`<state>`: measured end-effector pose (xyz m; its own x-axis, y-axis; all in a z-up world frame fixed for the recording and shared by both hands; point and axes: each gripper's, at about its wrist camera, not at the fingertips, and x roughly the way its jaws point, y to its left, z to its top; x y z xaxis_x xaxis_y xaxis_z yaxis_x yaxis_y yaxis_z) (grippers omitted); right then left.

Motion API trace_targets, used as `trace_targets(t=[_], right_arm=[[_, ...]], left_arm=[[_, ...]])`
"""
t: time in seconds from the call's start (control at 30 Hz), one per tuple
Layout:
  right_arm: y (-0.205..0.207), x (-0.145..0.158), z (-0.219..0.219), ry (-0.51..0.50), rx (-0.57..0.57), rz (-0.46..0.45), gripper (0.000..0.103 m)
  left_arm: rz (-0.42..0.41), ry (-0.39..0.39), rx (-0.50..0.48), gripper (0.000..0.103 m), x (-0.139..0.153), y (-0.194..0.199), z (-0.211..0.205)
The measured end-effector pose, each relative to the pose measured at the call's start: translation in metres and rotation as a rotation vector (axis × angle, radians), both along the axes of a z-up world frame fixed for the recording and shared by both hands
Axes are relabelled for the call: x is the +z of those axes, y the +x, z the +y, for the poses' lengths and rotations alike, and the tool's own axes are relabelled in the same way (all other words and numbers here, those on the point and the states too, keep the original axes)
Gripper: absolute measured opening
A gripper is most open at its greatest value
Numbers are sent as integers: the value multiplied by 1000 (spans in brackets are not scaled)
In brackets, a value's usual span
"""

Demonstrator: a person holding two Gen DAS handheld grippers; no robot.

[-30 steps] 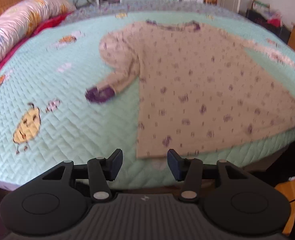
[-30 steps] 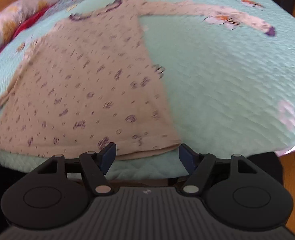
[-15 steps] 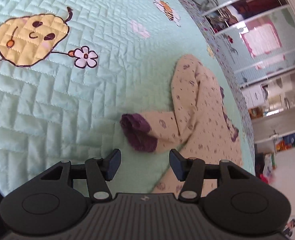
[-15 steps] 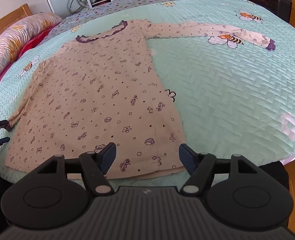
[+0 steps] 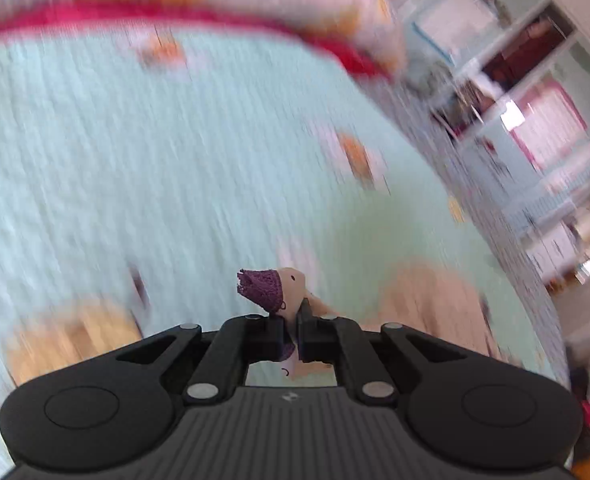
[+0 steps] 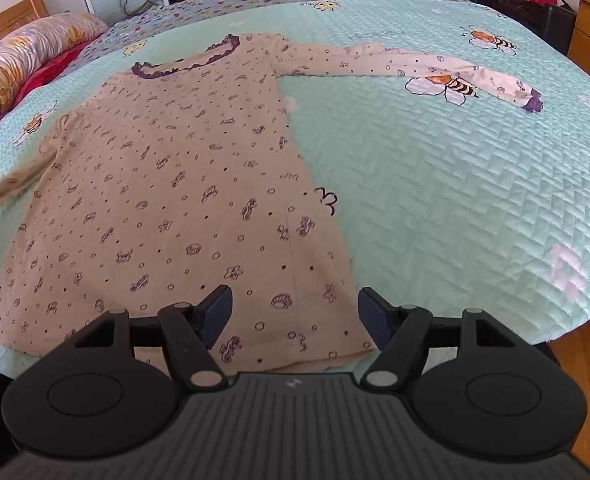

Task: Fold clothes
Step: 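Grasp the purple cuff with the left gripper and lift the sleeve, then lay the sleeve flat on the quilt and open the left gripper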

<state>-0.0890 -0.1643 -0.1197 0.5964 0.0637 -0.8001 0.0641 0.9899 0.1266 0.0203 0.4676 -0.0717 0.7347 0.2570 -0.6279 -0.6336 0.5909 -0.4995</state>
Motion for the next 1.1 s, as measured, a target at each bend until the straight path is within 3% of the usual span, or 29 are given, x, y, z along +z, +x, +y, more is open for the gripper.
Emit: trace_targets(t=[0.1, 0.13, 0.17, 0.23, 0.47, 0.63, 0.77, 0.87, 0.97, 1.1], right_arm=[[6, 1, 3, -6, 2, -4, 71], [8, 1, 5, -5, 3, -5, 71], [9, 1, 7, -3, 5, -6, 71], [10, 1, 11, 4, 10, -8, 71], [13, -1, 24, -4, 42, -4, 71], [8, 13, 19, 0, 29, -67, 71], [11, 24, -7, 41, -17, -149, 72], [26, 29, -52, 124, -139, -230, 72], [44, 24, -120, 327, -346, -305, 73], [74, 0, -220, 573, -614, -337, 74]], left_arm=[[-22, 63, 144, 11, 37, 4, 66], [-10, 61, 180, 21, 41, 2, 81], [8, 31, 197, 39, 39, 0, 90], [36, -9, 178, 56, 29, -4, 86], [84, -29, -110, 55, -26, -14, -18], [118, -44, -315, 55, -65, -21, -91], [114, 78, -419, 56, -54, -24, -146], [125, 151, -492, 56, -49, -28, -175], [137, 156, -526, 56, -48, -34, -189], [182, 161, -526, 56, -48, -42, -195]])
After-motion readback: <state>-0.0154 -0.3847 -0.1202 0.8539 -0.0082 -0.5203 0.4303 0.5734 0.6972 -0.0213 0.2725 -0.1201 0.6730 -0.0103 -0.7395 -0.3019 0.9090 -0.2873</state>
